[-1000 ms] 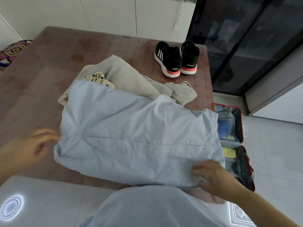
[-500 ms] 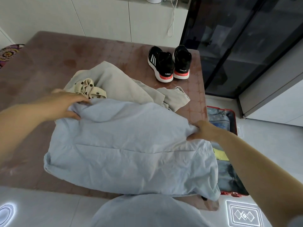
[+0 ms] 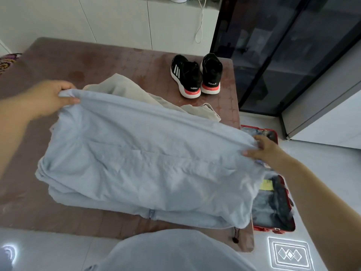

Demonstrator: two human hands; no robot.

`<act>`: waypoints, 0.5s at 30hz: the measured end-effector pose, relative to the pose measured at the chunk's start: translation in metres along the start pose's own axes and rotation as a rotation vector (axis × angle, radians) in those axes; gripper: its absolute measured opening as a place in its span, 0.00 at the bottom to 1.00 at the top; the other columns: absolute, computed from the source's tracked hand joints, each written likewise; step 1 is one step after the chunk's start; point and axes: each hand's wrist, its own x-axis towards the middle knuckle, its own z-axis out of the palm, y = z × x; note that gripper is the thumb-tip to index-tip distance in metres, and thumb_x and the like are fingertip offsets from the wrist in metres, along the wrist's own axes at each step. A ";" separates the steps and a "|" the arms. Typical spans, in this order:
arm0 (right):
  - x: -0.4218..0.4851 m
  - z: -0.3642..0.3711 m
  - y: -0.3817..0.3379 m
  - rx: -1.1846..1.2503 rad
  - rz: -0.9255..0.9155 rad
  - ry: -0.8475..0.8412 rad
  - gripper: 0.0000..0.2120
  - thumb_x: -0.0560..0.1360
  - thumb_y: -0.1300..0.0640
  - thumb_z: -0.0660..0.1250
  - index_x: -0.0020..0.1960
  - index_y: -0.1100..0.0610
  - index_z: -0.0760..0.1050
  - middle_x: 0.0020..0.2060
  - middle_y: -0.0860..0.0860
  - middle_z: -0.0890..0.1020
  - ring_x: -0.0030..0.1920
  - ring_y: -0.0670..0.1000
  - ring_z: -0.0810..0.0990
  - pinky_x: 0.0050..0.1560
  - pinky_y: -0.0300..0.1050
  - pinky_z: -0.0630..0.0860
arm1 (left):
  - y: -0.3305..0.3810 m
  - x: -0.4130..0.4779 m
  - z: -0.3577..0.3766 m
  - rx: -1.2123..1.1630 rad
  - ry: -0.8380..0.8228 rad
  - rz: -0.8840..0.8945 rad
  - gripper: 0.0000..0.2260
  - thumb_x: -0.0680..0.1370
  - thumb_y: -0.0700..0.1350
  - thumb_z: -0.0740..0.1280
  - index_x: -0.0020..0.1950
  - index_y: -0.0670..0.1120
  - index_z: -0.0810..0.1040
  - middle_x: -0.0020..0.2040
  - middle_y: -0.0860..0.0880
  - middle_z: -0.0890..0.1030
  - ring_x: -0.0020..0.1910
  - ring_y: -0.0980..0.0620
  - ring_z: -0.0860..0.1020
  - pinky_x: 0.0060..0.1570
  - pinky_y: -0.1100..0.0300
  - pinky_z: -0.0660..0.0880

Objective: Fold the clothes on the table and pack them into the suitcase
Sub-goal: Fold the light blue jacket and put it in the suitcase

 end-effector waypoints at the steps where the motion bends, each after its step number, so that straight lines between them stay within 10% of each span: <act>1: -0.001 0.006 0.011 0.033 0.033 -0.006 0.44 0.52 0.48 0.83 0.63 0.56 0.69 0.58 0.56 0.76 0.48 0.51 0.80 0.35 0.39 0.79 | -0.002 0.002 0.008 0.030 0.021 -0.010 0.05 0.74 0.39 0.69 0.44 0.48 0.77 0.45 0.39 0.80 0.40 0.44 0.75 0.37 0.59 0.69; 8: -0.033 0.036 0.059 0.200 0.111 0.214 0.35 0.68 0.59 0.74 0.70 0.57 0.60 0.60 0.55 0.73 0.53 0.55 0.75 0.54 0.51 0.73 | 0.071 -0.040 0.048 0.321 0.401 0.249 0.21 0.73 0.35 0.63 0.66 0.41 0.69 0.57 0.35 0.75 0.56 0.35 0.71 0.59 0.45 0.63; 12: -0.049 0.058 0.068 0.164 0.136 0.178 0.39 0.60 0.52 0.80 0.65 0.54 0.64 0.57 0.52 0.75 0.55 0.55 0.77 0.56 0.57 0.76 | 0.133 -0.105 0.128 0.359 0.119 0.750 0.19 0.74 0.49 0.57 0.64 0.48 0.73 0.58 0.45 0.78 0.57 0.45 0.69 0.60 0.51 0.60; 15: -0.046 0.066 0.063 0.147 0.066 0.223 0.26 0.66 0.58 0.76 0.59 0.53 0.68 0.52 0.53 0.77 0.48 0.53 0.78 0.50 0.51 0.76 | 0.139 -0.123 0.183 0.579 -0.086 0.792 0.27 0.73 0.62 0.55 0.69 0.53 0.67 0.66 0.46 0.74 0.64 0.43 0.65 0.62 0.51 0.59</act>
